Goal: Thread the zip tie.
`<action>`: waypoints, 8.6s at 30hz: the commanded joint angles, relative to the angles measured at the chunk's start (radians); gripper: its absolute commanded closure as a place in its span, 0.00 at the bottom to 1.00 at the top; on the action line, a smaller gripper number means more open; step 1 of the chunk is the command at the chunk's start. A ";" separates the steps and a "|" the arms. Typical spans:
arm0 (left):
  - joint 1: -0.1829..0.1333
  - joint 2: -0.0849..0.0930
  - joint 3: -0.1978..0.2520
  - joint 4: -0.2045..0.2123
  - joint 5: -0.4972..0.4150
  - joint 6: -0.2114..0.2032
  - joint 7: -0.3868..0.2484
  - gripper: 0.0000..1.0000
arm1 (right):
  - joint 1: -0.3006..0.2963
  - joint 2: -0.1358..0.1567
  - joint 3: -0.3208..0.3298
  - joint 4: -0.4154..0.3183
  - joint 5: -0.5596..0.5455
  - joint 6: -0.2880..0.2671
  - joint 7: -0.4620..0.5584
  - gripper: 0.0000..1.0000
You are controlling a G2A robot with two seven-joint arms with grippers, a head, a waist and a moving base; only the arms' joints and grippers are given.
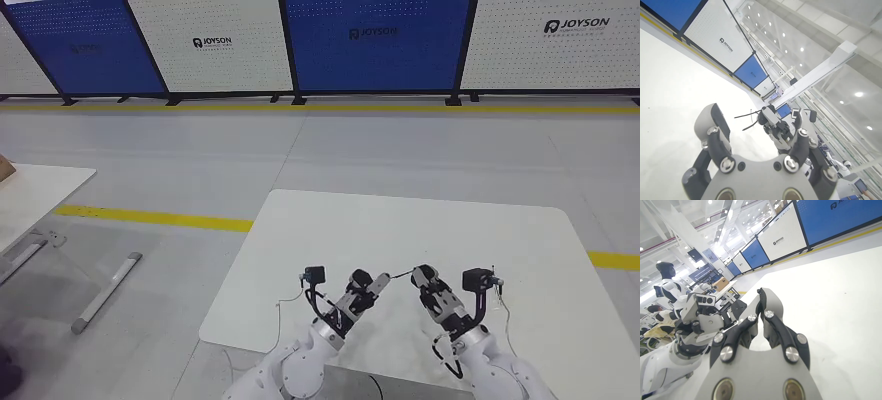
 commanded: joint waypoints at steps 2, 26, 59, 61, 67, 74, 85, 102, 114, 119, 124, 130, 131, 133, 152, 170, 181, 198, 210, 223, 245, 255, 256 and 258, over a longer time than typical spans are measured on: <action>-0.005 -0.003 0.007 0.011 0.024 0.003 0.015 0.00 | -0.008 -0.003 0.001 -0.003 0.038 0.001 -0.031 1.00; -0.059 -0.037 0.081 0.065 0.142 0.080 0.155 0.00 | 0.007 -0.019 -0.039 0.011 0.179 0.033 -0.031 1.00; -0.057 -0.044 0.053 0.054 0.093 0.026 0.075 1.00 | 0.017 -0.030 -0.077 0.021 0.130 0.021 -0.045 1.00; -0.056 -0.044 0.051 0.054 0.092 0.021 0.072 1.00 | 0.015 -0.030 -0.075 0.021 0.131 0.015 -0.048 1.00; -0.052 -0.045 0.047 0.054 0.090 0.011 0.066 1.00 | 0.014 -0.030 -0.072 0.022 0.134 0.008 -0.051 1.00; -0.047 -0.045 0.041 0.053 0.089 0.004 0.054 1.00 | 0.015 -0.030 -0.071 0.025 0.118 0.004 -0.048 1.00; -0.043 -0.049 0.026 0.047 0.033 -0.021 0.053 1.00 | -0.002 -0.028 -0.036 0.032 0.141 -0.003 -0.078 0.00; -0.009 -0.033 -0.025 -0.042 -0.189 -0.030 -0.103 1.00 | 0.019 -0.023 -0.007 0.080 0.047 0.184 0.002 0.00; -0.004 -0.038 -0.045 -0.067 -0.319 0.025 -0.116 1.00 | 0.039 -0.012 -0.040 0.107 -0.304 0.196 -0.025 0.00; -0.004 -0.039 -0.045 -0.071 -0.319 0.038 -0.114 1.00 | 0.040 -0.012 -0.042 0.108 -0.300 0.193 -0.027 0.00; -0.006 -0.039 -0.042 -0.069 -0.315 0.050 -0.123 1.00 | 0.046 -0.011 -0.050 0.117 -0.345 0.185 -0.019 0.00; -0.005 -0.041 -0.030 -0.084 -0.307 0.106 -0.138 1.00 | 0.064 -0.005 -0.080 0.115 -0.562 0.197 -0.051 0.00; -0.007 -0.042 -0.030 -0.087 -0.310 0.116 -0.137 1.00 | 0.064 -0.006 -0.083 0.109 -0.578 0.208 -0.054 0.00; -0.009 -0.043 -0.030 -0.089 -0.316 0.123 -0.137 1.00 | 0.064 -0.006 -0.085 0.106 -0.584 0.214 -0.057 0.00; -0.027 -0.049 -0.012 -0.077 -0.334 0.151 -0.183 1.00 | 0.067 -0.006 -0.086 0.086 -0.579 0.151 -0.059 0.42; -0.041 -0.056 -0.008 -0.055 -0.362 0.183 -0.181 1.00 | 0.072 -0.006 -0.094 0.075 -0.579 0.088 -0.041 0.55; -0.040 -0.058 -0.005 -0.057 -0.368 0.212 -0.199 1.00 | 0.075 -0.005 -0.087 0.078 -0.555 0.071 -0.035 0.66; -0.038 -0.061 -0.004 -0.059 -0.372 0.226 -0.205 1.00 | 0.086 -0.005 -0.094 0.087 -0.548 0.034 -0.013 1.00; -0.026 -0.060 -0.010 -0.070 -0.383 0.172 -0.215 1.00 | 0.092 -0.003 -0.096 0.099 -0.540 0.008 0.008 1.00; -0.012 -0.055 -0.027 -0.095 -0.419 0.099 -0.273 1.00 | 0.100 -0.001 -0.115 0.117 -0.606 0.003 0.007 1.00; 0.051 -0.032 -0.107 -0.168 -0.431 0.035 -0.315 1.00 | 0.118 -0.003 -0.141 0.173 -0.677 0.034 -0.020 1.00; 0.031 -0.049 -0.079 -0.109 -0.119 0.151 0.045 1.00 | 0.096 -0.002 -0.074 0.156 -0.421 -0.027 -0.049 1.00; 0.027 -0.053 -0.067 -0.097 -0.095 0.168 0.087 1.00 | 0.096 -0.002 -0.074 0.156 -0.421 -0.027 -0.049 1.00; 0.012 -0.060 -0.048 -0.070 -0.141 0.202 0.045 1.00 | 0.096 -0.002 -0.074 0.156 -0.421 -0.027 -0.049 1.00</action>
